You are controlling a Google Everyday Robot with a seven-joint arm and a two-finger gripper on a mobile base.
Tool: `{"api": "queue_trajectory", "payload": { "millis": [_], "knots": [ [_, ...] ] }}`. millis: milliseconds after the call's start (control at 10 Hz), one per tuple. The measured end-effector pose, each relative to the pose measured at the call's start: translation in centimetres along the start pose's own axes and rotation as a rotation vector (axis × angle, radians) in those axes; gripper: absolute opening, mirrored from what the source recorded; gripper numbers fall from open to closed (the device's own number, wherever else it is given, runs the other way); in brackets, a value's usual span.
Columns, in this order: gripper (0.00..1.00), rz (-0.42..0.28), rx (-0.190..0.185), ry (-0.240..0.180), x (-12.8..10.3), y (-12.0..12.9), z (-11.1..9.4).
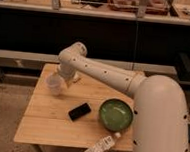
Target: Pick up the ceramic cup
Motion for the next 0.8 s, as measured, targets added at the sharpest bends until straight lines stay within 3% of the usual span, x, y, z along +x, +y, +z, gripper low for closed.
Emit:
{"api": "queue_trajectory", "payload": {
  "millis": [200, 400, 600, 700, 800],
  "knots": [
    [0.63, -0.007, -0.022, -0.026, 0.1, 0.1, 2.3],
    [0.43, -0.016, -0.06, -0.045, 0.4, 1.2, 4.4],
    [0.26, -0.015, -0.065, -0.053, 0.9, 1.1, 4.5],
    [0.17, -0.017, -0.055, -0.054, 1.2, 0.7, 3.9],
    [0.04, -0.022, -0.023, -0.061, 1.4, -0.5, 1.8]
  ]
}}
